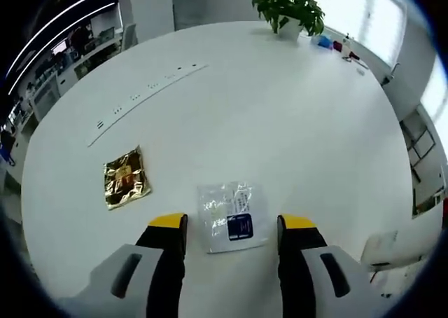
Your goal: Arrange the skincare products in the storage area until every visible bottle or jar stands upright without overlapping.
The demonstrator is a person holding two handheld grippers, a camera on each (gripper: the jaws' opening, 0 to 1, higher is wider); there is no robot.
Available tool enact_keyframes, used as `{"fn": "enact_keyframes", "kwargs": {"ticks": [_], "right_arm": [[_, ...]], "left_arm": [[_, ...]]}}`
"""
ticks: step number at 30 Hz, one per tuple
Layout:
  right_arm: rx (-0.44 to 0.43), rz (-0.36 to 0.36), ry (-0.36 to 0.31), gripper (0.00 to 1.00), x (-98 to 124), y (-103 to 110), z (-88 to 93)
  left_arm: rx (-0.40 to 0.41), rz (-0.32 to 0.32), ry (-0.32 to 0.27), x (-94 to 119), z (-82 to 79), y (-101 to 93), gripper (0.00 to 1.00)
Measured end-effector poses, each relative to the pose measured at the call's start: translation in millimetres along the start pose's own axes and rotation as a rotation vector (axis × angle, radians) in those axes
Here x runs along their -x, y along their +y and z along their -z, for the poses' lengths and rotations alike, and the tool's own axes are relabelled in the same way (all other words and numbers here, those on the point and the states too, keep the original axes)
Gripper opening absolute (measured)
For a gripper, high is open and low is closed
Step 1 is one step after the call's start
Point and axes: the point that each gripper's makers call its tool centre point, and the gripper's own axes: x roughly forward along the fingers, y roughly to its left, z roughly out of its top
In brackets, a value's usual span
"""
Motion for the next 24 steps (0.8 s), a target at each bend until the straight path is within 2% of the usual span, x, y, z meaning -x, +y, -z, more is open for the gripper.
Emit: {"fn": "enact_keyframes", "kwargs": {"ticks": [5, 8, 17, 24], "right_arm": [[-0.001, 0.000, 0.003, 0.92, -1, 0, 0.6], [-0.001, 0.001, 0.005, 0.92, -1, -1, 0.8], [0.002, 0.003, 0.004, 0.92, -1, 0, 0.3], [0.001, -0.002, -0.001, 0.92, -2, 1, -0.7]], "left_arm": [[-0.022, 0.008, -0.013, -2, -1.0, -0.5, 0.46], [-0.034, 0.020, -0.025, -4, -3.2, -1.1, 0.40], [-0.067, 0.035, -0.027, -4, -1.6, -0.4, 0.40], [-0.133, 0.053, -0.043, 12, 1.9, 1.6, 0.40]]}}
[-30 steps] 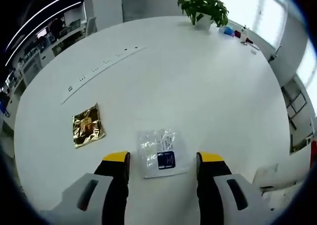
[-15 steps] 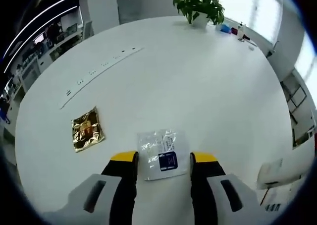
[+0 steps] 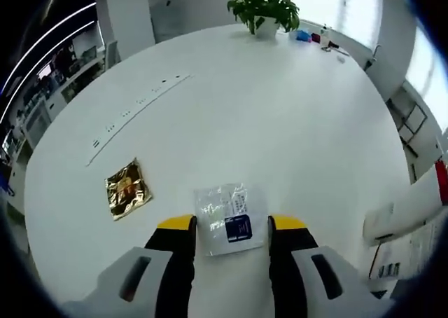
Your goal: Arrange the skincare products in the storage area until every visible bottle or jar stands upright without overlapping.
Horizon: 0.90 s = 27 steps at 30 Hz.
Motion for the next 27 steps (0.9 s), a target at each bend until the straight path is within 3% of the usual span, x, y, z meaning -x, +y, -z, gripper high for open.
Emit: {"fn": "enact_keyframes", "kwargs": {"ticks": [2, 4, 11, 18, 21, 23, 27], "right_arm": [[0.003, -0.002, 0.000, 0.91, 0, 1, -0.5], [0.005, -0.002, -0.003, 0.91, 0, 1, -1.4], [0.013, -0.019, -0.005, 0.91, 0, 4, -1.8], [0.025, -0.042, 0.002, 0.91, -1, 9, -0.6], [0.027, -0.050, 0.003, 0.91, -2, 10, -0.3], [0.033, -0.056, 0.005, 0.91, -2, 11, 0.0], [0.040, -0.067, 0.008, 0.90, -3, 16, 0.2]], "left_arm": [[-0.001, -0.004, -0.003, 6, -2.5, 7.6, 0.40], [0.008, -0.004, -0.003, 7, 5.4, 12.4, 0.40], [-0.045, 0.031, -0.030, 38, 17.0, 3.4, 0.40], [-0.067, 0.035, -0.052, 82, 36.7, -6.7, 0.40], [-0.073, 0.028, -0.068, 97, 49.7, 1.9, 0.40], [-0.080, 0.023, -0.064, 113, 57.9, -9.1, 0.40], [-0.089, 0.013, -0.068, 129, 73.1, -7.8, 0.40]]}}
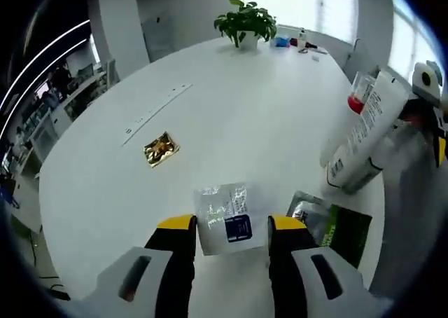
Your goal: Arrange the skincare products in the storage area until every visible bottle or jar stands upright without overlapping.
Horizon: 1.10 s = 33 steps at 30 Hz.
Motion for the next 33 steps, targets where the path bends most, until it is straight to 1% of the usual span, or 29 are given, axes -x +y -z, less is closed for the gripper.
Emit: {"fn": "enact_keyframes", "kwargs": {"ticks": [3, 4, 5, 6, 10, 14, 16, 18, 23, 24, 26, 30, 33], "right_arm": [[0.007, -0.006, 0.001, 0.90, -1, 2, 0.1], [0.009, -0.008, 0.002, 0.90, -1, 3, 0.0], [0.011, -0.009, 0.002, 0.90, -1, 3, 0.0], [0.014, -0.009, 0.002, 0.90, -1, 4, 0.0], [0.014, -0.011, 0.001, 0.90, 0, 3, -0.1], [0.015, -0.017, 0.005, 0.90, -1, 4, 0.9], [0.018, -0.021, 0.009, 0.90, -1, 5, 1.4], [0.020, -0.023, 0.012, 0.90, -1, 5, 2.0], [0.031, -0.021, 0.017, 0.90, -2, 3, 3.7], [0.032, -0.020, 0.016, 0.90, -3, 3, 3.6], [0.034, -0.017, 0.015, 0.90, -3, 2, 3.3], [0.040, -0.014, 0.013, 0.90, -3, 1, 3.4], [0.046, -0.012, 0.011, 0.90, -4, 0, 3.3]], "left_arm": [[-0.003, 0.000, 0.001, 12, 8.8, -5.9, 0.40], [-0.008, 0.003, 0.002, 13, 13.0, 1.4, 0.40], [-0.012, 0.004, 0.005, 15, 15.5, 0.3, 0.40], [-0.021, 0.006, 0.009, 19, 20.9, -3.6, 0.40], [-0.034, 0.020, 0.011, 31, 29.5, -22.5, 0.40], [-0.040, 0.038, 0.012, 41, 40.8, -21.5, 0.40], [-0.053, 0.051, 0.018, 47, 48.1, -27.8, 0.40], [-0.069, 0.069, 0.023, 53, 53.3, -38.4, 0.40], [-0.117, 0.125, 0.053, 61, 74.8, -52.1, 0.40], [-0.127, 0.135, 0.064, 60, 83.6, -51.5, 0.40], [-0.141, 0.154, 0.078, 65, 90.8, -58.5, 0.40], [-0.178, 0.170, 0.106, 66, 104.3, -64.0, 0.40], [-0.207, 0.182, 0.130, 70, 110.5, -68.7, 0.40]]}}
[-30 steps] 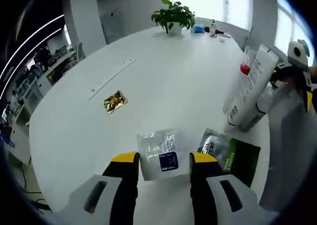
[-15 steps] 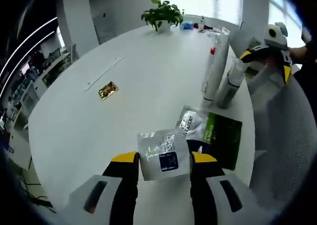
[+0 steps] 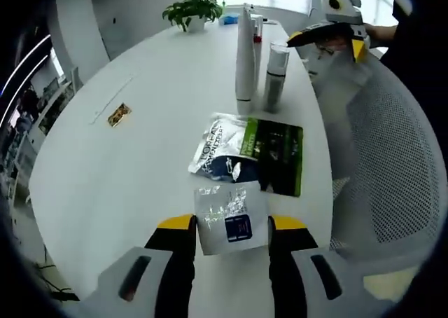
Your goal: Arrange the skincare products in the storage area until every visible bottle or jar stands upright without overlapping.
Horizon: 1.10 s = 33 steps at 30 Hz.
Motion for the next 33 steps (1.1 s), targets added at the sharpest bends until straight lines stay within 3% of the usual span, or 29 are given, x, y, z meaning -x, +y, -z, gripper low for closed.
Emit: {"fn": "enact_keyframes", "kwargs": {"ticks": [14, 19, 33], "right_arm": [[0.013, 0.017, -0.010, 0.90, 0, -3, -1.1], [0.018, 0.021, -0.003, 0.90, 0, -4, 0.6], [0.015, 0.031, 0.002, 0.90, 0, -4, 0.8]], "left_arm": [[-0.191, 0.109, 0.099, -17, 24.9, -23.4, 0.39], [-0.229, 0.143, 0.088, -22, 23.9, -35.0, 0.39], [-0.257, 0.174, 0.083, -34, 27.8, -38.3, 0.39]]}}
